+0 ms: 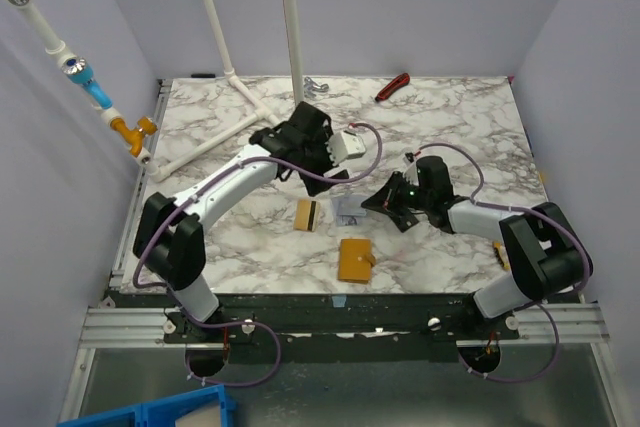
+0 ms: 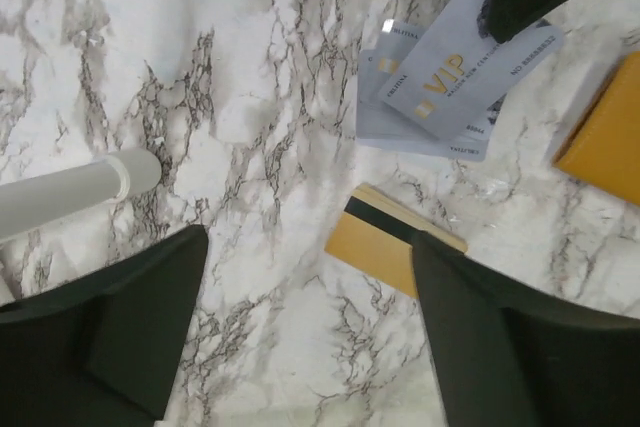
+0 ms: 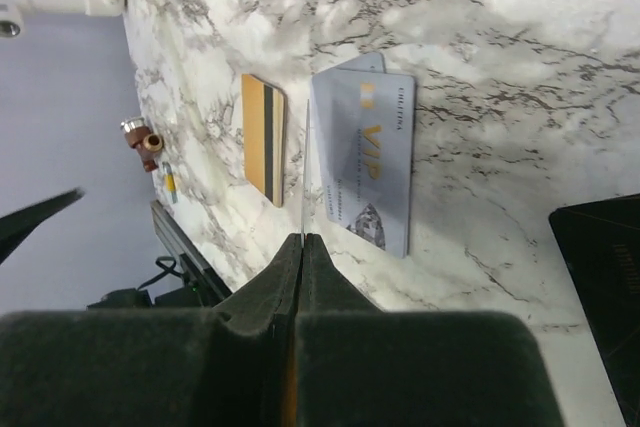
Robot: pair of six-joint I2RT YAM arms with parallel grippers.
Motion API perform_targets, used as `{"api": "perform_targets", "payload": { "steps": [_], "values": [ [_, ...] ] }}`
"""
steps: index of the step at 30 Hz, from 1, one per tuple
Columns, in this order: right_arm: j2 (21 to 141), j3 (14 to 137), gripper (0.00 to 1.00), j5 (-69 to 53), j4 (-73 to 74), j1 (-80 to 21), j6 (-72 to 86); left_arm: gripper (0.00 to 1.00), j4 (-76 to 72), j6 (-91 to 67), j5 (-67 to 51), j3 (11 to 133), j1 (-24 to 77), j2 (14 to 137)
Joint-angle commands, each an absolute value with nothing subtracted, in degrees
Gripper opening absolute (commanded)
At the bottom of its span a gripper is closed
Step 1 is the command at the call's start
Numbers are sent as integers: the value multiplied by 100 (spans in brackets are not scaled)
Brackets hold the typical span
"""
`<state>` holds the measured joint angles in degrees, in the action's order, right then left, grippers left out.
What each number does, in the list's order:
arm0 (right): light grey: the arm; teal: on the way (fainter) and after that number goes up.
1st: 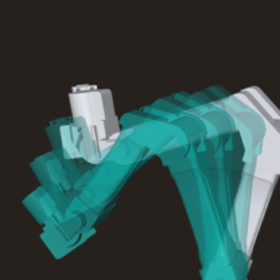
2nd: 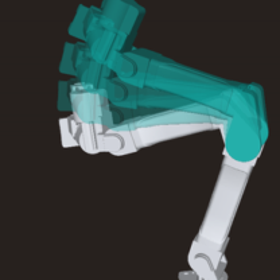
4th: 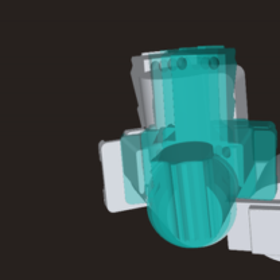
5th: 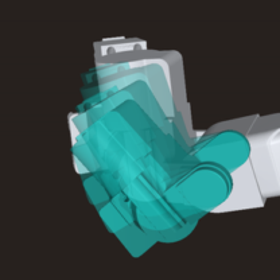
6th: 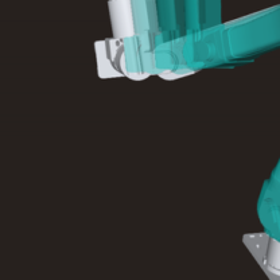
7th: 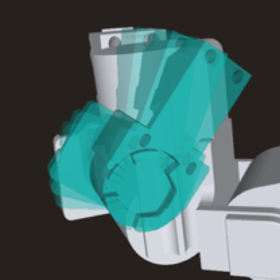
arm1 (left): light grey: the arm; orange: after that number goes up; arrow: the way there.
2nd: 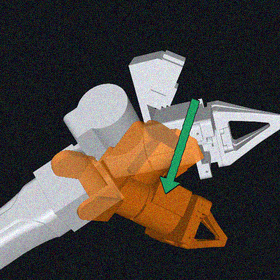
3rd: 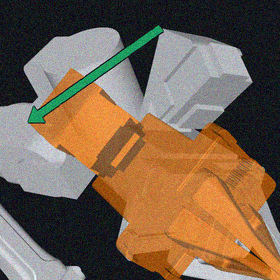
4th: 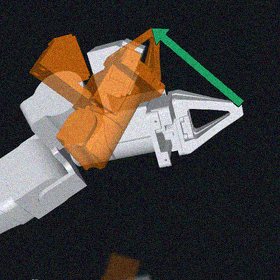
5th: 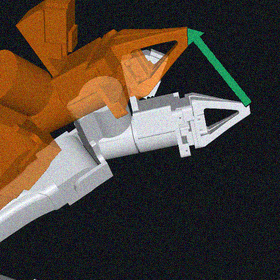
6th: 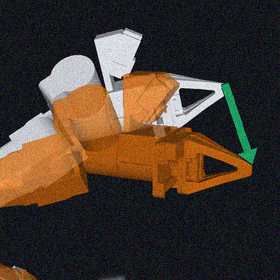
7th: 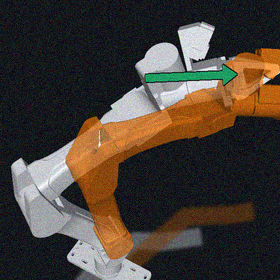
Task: Put the credit cards into the card holder
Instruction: Pick up the credit card from the center of the board.
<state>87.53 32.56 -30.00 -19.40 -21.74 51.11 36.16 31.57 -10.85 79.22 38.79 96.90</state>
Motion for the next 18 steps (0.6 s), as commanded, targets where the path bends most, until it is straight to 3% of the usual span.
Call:
{"api": "perform_targets", "payload": {
  "steps": [1,8,12,18],
  "values": [
    [8467,3570,1,-3466,-1409,-2221,4634,98,4615,3003,-3004,8265,3438,9034],
    [7851,4254,1,-3893,-246,-2863,3578,99,5202,3619,-3834,8056,3324,8746],
    [7659,4598,1,-3979,419,-3241,3066,84,5338,3577,-4101,8011,3279,8690],
    [7346,4828,1,-4095,857,-3478,2663,78,5375,3480,-4171,7963,3192,8359]
  ]
}}
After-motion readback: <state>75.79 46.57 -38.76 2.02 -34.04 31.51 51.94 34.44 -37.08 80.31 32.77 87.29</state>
